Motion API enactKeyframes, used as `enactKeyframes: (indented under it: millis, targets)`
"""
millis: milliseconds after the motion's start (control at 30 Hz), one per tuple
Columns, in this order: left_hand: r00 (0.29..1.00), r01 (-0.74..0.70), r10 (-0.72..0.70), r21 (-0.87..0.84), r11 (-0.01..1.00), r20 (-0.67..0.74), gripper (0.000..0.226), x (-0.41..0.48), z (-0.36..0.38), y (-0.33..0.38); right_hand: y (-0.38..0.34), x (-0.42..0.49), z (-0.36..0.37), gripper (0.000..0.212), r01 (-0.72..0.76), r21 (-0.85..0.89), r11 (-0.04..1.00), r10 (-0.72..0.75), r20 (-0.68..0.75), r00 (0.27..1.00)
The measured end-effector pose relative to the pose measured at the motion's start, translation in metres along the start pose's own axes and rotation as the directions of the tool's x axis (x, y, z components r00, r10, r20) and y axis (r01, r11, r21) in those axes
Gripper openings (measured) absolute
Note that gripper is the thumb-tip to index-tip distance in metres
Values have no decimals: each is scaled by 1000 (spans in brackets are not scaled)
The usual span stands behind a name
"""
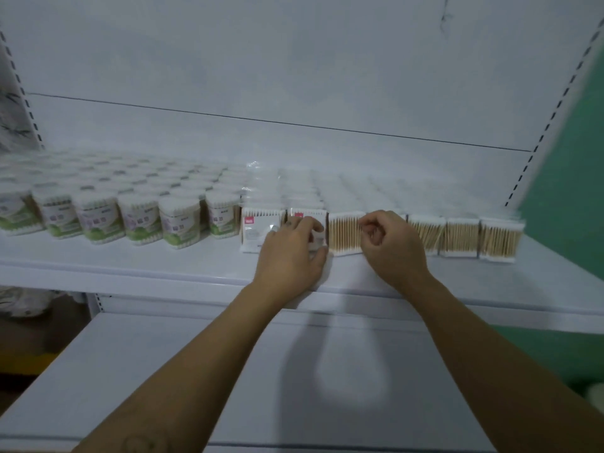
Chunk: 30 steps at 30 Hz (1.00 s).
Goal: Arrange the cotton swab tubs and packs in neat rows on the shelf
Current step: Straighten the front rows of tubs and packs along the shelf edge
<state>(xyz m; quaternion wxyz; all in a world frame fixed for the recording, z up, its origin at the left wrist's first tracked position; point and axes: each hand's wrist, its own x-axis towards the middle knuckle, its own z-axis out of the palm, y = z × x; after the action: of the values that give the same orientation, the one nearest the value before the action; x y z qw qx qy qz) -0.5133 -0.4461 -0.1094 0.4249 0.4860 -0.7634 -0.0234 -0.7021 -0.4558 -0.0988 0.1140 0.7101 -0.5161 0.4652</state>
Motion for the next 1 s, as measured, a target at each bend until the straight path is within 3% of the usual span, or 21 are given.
enactKeyframes:
  millis: [100,300,500,733,867,1000]
  targets:
    - [994,112,-112,-13,994,7,31,16,23,23,13,2,-1,18,71,30,997,-73,72,995]
    - [942,298,-319,-178,938,-101,46,28,45,33,30,6,-7,13,-5,59,998,-9,241,971]
    - [959,270,-257,109,957,-115,66,26,58,37,38,4,-10,16,28,94,995,-58,334,941]
    - [973,202,-180,156,967,-141,79,17,57,43,40,1,-7,18,17,117,993,-62,389,919]
    - [978,118,-126,-57,991,-166,69,14,56,45,42,-1,-13,22,3,174,985,-73,396,915]
    - [980,0,-69,-352,936,-185,59,10,50,50,42,1,-19,52,-43,300,953,-93,424,901]
